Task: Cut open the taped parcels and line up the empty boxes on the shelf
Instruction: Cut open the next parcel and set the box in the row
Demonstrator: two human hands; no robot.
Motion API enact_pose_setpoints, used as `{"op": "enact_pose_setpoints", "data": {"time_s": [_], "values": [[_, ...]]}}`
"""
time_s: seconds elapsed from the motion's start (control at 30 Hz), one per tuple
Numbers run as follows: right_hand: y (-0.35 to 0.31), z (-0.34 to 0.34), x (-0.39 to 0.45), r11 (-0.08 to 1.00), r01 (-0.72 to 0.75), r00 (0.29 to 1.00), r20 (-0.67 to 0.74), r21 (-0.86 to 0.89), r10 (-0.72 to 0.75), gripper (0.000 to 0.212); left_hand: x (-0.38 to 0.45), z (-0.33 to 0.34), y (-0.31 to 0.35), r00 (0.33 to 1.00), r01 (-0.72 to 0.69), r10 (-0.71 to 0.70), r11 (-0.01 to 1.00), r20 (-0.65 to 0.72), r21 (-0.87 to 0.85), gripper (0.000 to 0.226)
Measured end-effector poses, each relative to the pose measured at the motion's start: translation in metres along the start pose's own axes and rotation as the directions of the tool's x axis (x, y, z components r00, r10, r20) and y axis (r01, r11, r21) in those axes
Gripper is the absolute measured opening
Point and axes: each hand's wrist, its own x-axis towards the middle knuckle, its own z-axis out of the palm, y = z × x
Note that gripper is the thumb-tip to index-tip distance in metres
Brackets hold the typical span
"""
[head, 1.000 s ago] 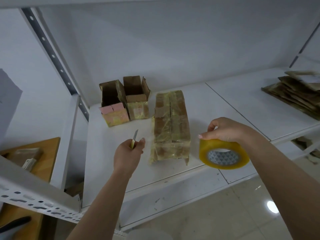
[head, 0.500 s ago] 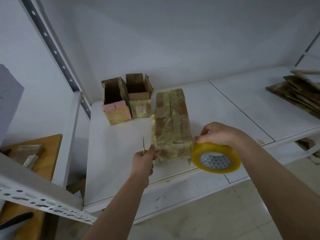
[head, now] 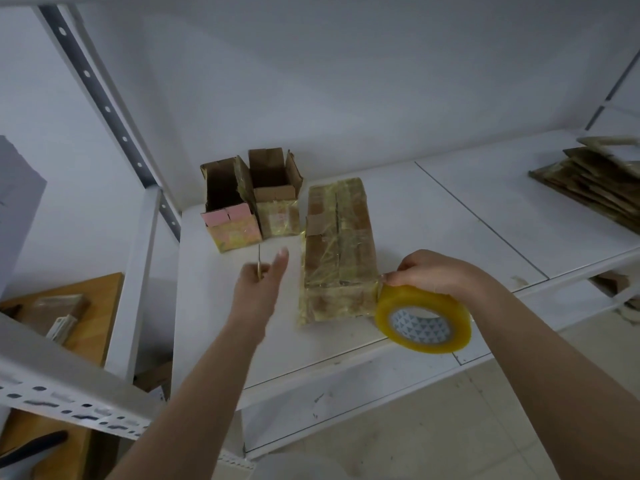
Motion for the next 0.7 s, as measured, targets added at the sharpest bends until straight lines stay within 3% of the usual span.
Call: {"op": "enact_pose_setpoints", "data": {"time_s": [0.07,0.17,0.27,0.33,0.47,0.7], "values": [[-0.006,0.004,0.0,1.0,-0.002,1.0,0.023,0.016,0.001,0.046,-0.004,-0.001,0.032,0.985,-0.169,0.164,0.977,0.048,0.127,0.059],[-0.012,0.01,0.0,0.999,0.0,0.998,0.056,0.05,-0.003,0.049,-0.004,0.015,0.067,0.933,-0.316,0.273,0.933,0.236,0.17,0.062],[-0.01,0.014,0.0,0.995,-0.026,0.997,0.073,0.094,0.019,0.051,-0.001,0.043,0.076,0.856,-0.312,0.21,0.938,0.472,0.149,0.045],[-0.006,0.012,-0.002,0.993,-0.025,0.996,0.093,0.113,0.015,0.053,0.004,0.057,0.066,0.821,-0.295,0.148,0.937,0.551,0.187,0.036],[0.004,0.0,-0.006,0.978,-0.007,0.99,0.141,0.211,-0.023,0.053,0.018,0.063,0.039,0.819,-0.42,0.258,0.878,0.513,0.228,0.038],[0.019,-0.01,-0.012,0.958,0.06,0.944,0.295,0.281,-0.146,0.049,0.034,0.054,0.022,0.852,-0.333,0.241,0.935,0.465,0.125,0.034]]}}
